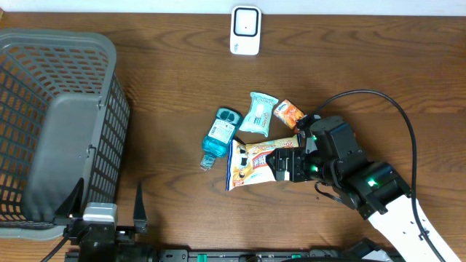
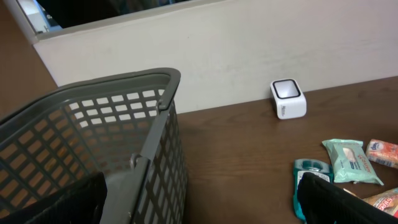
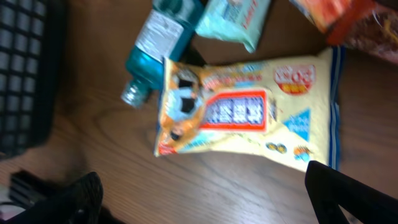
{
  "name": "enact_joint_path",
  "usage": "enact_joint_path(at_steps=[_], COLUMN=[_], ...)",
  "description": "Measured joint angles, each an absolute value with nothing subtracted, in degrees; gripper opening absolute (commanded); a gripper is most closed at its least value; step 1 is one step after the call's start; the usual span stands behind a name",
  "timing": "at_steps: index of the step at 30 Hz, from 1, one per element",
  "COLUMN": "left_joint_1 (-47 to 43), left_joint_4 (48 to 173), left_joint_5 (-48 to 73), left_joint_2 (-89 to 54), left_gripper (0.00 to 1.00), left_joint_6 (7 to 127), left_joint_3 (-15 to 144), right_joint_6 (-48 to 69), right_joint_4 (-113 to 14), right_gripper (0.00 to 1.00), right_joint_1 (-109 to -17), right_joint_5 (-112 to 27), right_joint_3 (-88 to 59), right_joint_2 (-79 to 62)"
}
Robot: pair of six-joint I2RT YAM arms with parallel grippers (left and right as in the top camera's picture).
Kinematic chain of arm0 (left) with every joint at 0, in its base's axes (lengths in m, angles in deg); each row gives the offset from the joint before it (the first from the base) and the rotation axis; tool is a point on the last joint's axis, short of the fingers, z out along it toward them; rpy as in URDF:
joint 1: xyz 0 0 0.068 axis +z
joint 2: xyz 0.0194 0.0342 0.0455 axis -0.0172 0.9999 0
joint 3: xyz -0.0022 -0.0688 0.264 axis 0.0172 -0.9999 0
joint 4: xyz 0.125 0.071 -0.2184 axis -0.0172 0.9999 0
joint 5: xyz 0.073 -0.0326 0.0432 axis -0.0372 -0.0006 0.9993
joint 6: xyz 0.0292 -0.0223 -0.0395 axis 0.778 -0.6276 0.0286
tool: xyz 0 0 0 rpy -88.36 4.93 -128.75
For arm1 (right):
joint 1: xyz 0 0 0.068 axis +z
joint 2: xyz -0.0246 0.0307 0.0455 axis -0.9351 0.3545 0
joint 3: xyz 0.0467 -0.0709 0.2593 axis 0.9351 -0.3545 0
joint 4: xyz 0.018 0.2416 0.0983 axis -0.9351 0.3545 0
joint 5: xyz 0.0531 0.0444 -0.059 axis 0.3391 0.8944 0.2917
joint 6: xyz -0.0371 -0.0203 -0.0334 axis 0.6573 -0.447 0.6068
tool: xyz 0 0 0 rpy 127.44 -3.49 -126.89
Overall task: Scan the item barcode
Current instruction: 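Lower the right gripper onto the snack bag and close on it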
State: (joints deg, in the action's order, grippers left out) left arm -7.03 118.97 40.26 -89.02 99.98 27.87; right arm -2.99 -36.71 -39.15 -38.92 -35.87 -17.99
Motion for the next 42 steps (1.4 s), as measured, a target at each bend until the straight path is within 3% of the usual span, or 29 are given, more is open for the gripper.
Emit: enact_joint_path(at_steps=[3, 10, 20, 34, 42], left_joint_1=[-7.03, -7.03, -7.03, -7.03, -7.03], left_joint_4=[118.97, 118.97, 118.97, 118.97, 118.97], left_joint_5=[40.26, 40.26, 40.26, 40.26, 40.26], left_joint_2=[-89.02, -89.02, -89.02, -89.02, -89.02], left_gripper=[0.98, 0.98, 0.98, 0.98, 0.98], left_joint_6=[99.98, 99.98, 99.98, 99.98, 99.98], left_joint_3=[27.87, 27.87, 27.87, 27.87, 27.87], right_joint_6=[-2.31, 19.35, 36.51, 40.6, 40.73], right_joint_4=[-40.31, -42.56, -45.93, -43.85, -44.44], right_gripper=[0.99, 0.99, 0.99, 0.94, 0.99], right_joint_1=[-38.91, -35.87, -34.63, -20.47, -17.62], right_joint_5=[-37.15, -32.34, -33.35, -68.85, -76.25], right_joint_3=[-35.85, -35.83, -35.63, -35.5, -35.52], right_joint_2=[-17.77, -17.25, -14.34, 11.4, 14.07])
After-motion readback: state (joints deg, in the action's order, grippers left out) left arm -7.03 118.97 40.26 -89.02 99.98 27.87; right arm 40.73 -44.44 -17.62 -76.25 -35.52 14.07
